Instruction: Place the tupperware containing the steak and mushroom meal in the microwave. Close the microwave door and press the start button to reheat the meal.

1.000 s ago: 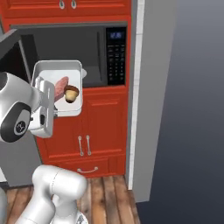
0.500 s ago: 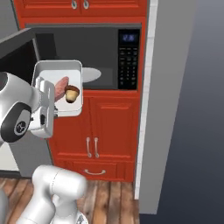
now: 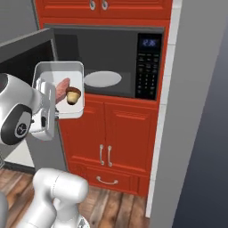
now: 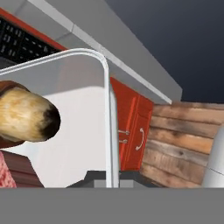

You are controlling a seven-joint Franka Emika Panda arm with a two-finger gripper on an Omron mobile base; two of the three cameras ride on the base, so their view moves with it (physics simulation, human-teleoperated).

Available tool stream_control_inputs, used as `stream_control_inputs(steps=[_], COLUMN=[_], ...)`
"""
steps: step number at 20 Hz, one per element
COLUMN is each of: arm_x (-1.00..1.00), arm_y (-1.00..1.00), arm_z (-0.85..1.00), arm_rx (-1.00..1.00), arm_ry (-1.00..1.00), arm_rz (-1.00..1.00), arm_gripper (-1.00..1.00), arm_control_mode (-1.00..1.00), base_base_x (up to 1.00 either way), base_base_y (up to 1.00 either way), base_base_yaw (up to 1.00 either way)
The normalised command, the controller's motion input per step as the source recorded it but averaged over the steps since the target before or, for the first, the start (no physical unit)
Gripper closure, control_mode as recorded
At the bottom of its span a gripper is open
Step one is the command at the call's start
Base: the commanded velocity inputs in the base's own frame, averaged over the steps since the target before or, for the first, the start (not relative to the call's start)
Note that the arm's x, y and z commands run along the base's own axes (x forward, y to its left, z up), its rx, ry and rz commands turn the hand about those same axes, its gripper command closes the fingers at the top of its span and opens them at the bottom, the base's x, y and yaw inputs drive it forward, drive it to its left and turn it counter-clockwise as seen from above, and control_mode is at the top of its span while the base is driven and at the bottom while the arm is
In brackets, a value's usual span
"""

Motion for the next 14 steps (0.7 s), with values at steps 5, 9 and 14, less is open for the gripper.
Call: stream_control_inputs(steps=[5,9,14], arm_x=[0.00,0.00,0.00], arm_y=[0.00,0.00,0.00], arm_z=[0.00,0.00,0.00], arm_rx=[0.00,0.00,0.00], arm_ry=[0.00,0.00,0.00], arm_rz=[0.00,0.00,0.00], arm_gripper=[1.00,1.00,1.00], arm_control_mode=[1.00,1.00,1.00], base_base_x=[0.38,0.41,0.40], base_base_y=[-0.27,-0.28,-0.30], base_base_yaw=[0.32,0.30,0.28])
